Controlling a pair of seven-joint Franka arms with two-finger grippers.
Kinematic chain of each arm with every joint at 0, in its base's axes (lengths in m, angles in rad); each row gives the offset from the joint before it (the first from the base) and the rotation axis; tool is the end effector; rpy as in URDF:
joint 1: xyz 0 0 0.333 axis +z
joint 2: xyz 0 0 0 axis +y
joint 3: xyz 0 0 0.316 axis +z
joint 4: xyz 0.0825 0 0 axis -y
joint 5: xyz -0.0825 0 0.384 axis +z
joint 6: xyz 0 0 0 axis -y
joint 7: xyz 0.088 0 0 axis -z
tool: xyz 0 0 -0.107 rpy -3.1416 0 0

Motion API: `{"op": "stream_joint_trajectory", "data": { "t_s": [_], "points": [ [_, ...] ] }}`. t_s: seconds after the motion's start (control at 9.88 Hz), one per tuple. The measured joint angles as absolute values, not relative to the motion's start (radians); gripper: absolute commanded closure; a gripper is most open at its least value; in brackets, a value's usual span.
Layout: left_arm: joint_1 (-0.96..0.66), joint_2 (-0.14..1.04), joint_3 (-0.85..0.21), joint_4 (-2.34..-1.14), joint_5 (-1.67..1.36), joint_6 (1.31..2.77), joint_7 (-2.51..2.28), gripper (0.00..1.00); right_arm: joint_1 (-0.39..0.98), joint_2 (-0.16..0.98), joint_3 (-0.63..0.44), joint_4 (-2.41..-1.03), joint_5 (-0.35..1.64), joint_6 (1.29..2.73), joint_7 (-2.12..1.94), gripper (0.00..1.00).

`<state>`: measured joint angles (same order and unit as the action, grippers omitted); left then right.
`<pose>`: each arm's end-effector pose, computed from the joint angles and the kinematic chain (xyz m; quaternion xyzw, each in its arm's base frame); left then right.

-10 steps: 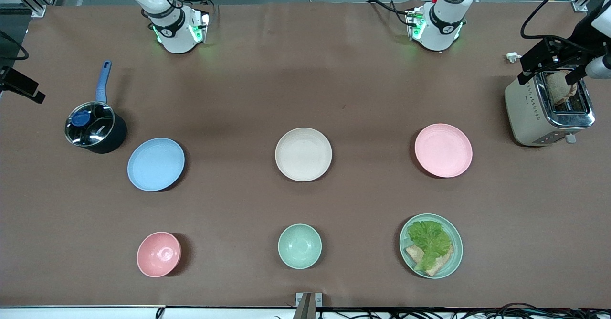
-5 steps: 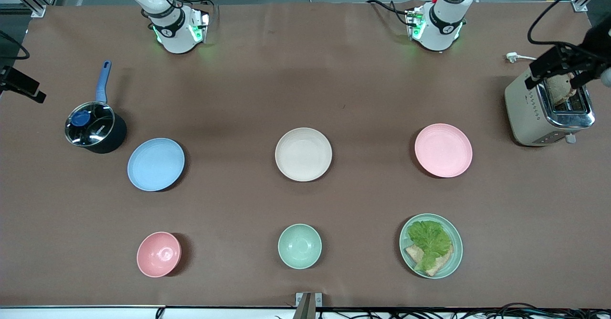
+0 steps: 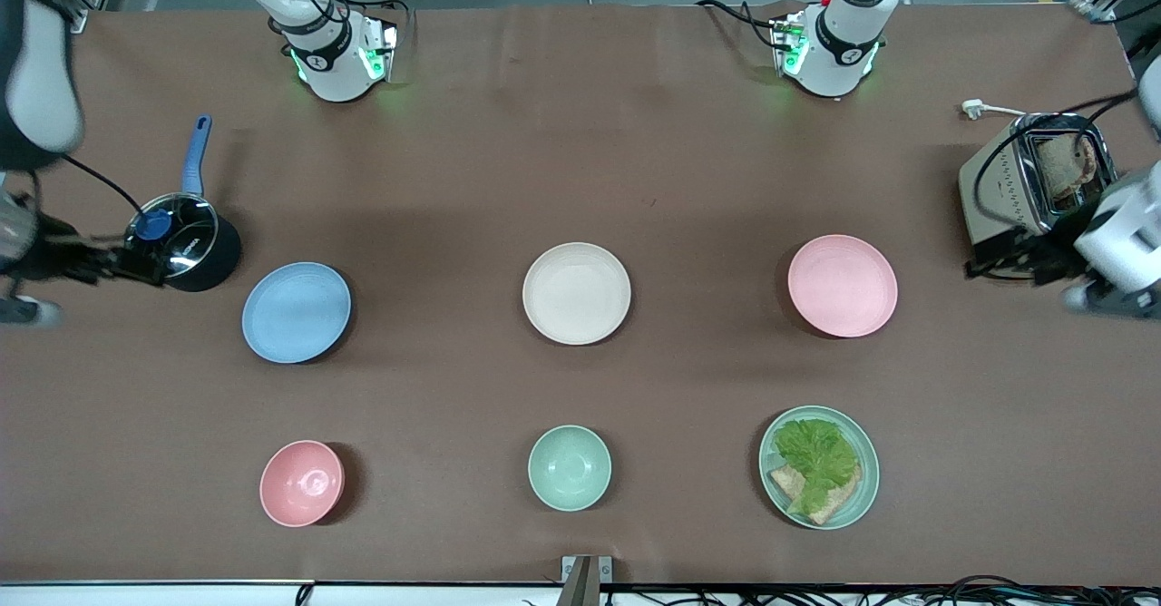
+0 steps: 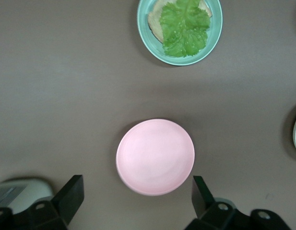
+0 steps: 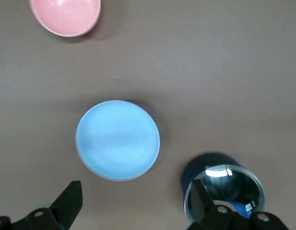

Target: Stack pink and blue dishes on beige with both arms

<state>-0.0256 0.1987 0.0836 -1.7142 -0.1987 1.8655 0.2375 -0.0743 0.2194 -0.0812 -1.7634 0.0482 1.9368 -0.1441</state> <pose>0.6159 0.0174 0.4659 0.9943 -0.0590 -0.0101 0.0885 0.6107 -0.0894 0.4348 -0.9996 0.0141 0.0203 0.0167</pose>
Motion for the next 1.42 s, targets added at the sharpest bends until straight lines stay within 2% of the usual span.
{"op": "stream_joint_trajectory", "data": {
  "t_s": [0.2, 0.41, 0.51, 0.71, 0.81, 0.91, 1.01, 1.11, 1.22, 1.42],
  "points": [
    [-0.022, 0.242, 0.104, -1.832, -0.266, 1.927, 0.384, 0.02, -0.09, 0.297, -0.094, -1.906, 0.103, 2.176, -0.261, 0.02],
    [-0.023, 0.291, 0.105, -1.896, -0.27, 1.973, 0.414, 0.14, -0.097, 0.37, -0.108, -1.994, 0.157, 2.348, -0.374, 0.02],
    [-0.023, 0.324, 0.109, -1.918, -0.27, 1.987, 0.415, 0.19, -0.103, 0.4, -0.109, -2.02, 0.192, 2.403, -0.422, 0.09],
    [-0.021, 0.407, 0.129, -1.934, -0.271, 2.02, 0.42, 0.23, -0.111, 0.434, -0.11, -2.07, 0.289, 2.466, -0.487, 0.23],
    [-0.02, 0.442, 0.136, -1.935, -0.271, 2.038, 0.423, 0.25, -0.111, 0.437, -0.109, -2.096, 0.314, 2.48, -0.499, 0.38],
    [-0.016, 0.468, 0.14, -1.935, -0.271, 2.056, 0.424, 0.27, -0.111, 0.437, -0.109, -2.109, 0.322, 2.483, -0.5, 0.61],
    [-0.012, 0.485, 0.142, -1.936, -0.271, 2.071, 0.425, 0.34, -0.111, 0.438, -0.109, -2.115, 0.333, 2.483, -0.5, 0.78],
    [-0.007, 0.501, 0.143, -1.939, -0.271, 2.084, 0.425, 0.52, -0.112, 0.439, -0.109, -2.116, 0.352, 2.482, -0.5, 0.93],
    [-0.002, 0.514, 0.143, -1.944, -0.271, 2.095, 0.425, 0.61, -0.112, 0.443, -0.109, -2.118, 0.38, 2.482, -0.5, 0.99],
    [0.002, 0.529, 0.143, -1.956, -0.271, 2.109, 0.426, 0.92, -0.112, 0.453, -0.11, -2.117, 0.396, 2.482, -0.501, 0.99]
  ]
}}
